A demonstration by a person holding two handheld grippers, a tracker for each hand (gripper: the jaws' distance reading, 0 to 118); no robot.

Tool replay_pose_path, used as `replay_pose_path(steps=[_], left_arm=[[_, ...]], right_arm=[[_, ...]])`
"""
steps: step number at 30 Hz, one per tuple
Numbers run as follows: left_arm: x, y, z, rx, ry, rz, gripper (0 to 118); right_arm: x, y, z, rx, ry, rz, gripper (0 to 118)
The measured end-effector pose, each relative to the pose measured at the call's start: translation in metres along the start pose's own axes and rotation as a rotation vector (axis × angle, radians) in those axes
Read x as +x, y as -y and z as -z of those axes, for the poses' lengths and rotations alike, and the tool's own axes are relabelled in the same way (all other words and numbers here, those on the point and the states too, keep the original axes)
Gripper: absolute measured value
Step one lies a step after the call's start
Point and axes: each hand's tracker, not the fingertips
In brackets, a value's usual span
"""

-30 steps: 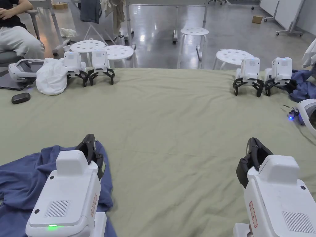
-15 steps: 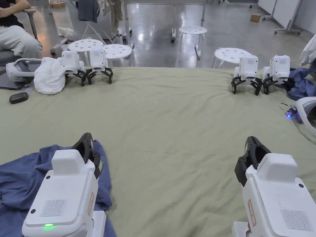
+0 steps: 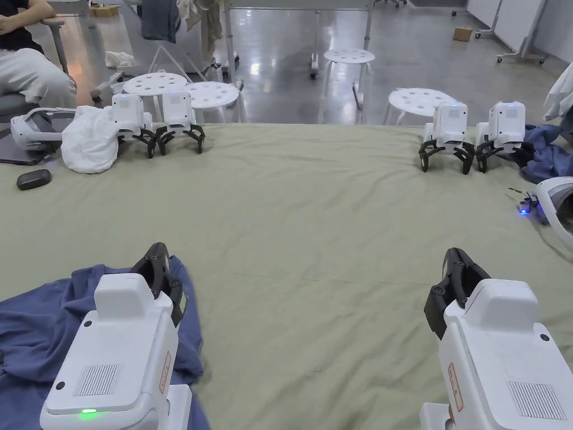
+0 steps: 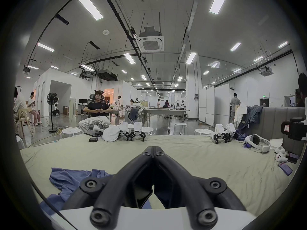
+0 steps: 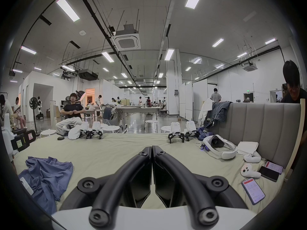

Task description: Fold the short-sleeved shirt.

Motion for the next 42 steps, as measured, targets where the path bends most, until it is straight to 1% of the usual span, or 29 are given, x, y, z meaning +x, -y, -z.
replay_pose_path(steps=[13,20,24,29,37,42], left_arm=[[-0.003,-0.001,-0.002,0.000,-0.003,0.003,0],[-0.023,-0.003,-0.010,0.001,-0.042,0.006,0],[-0.046,-0.005,-0.021,0.005,-0.091,0.017,0],[-0.086,-0.005,-0.039,-0.003,-0.171,0.025,0],[-0.146,-0.002,-0.074,-0.035,-0.305,0.081,0],[-0.170,-0.002,-0.094,-0.045,-0.382,0.070,0]], right_arm=[[-0.002,-0.002,0.000,0.003,-0.008,-0.007,4],[-0.019,-0.007,0.005,0.012,-0.042,-0.015,4],[-0.042,-0.008,0.009,0.017,-0.094,-0.019,4],[-0.079,-0.009,0.013,0.014,-0.179,-0.015,4],[-0.138,-0.001,0.013,-0.003,-0.307,-0.013,4],[-0.165,0.004,0.013,-0.022,-0.367,-0.009,4]])
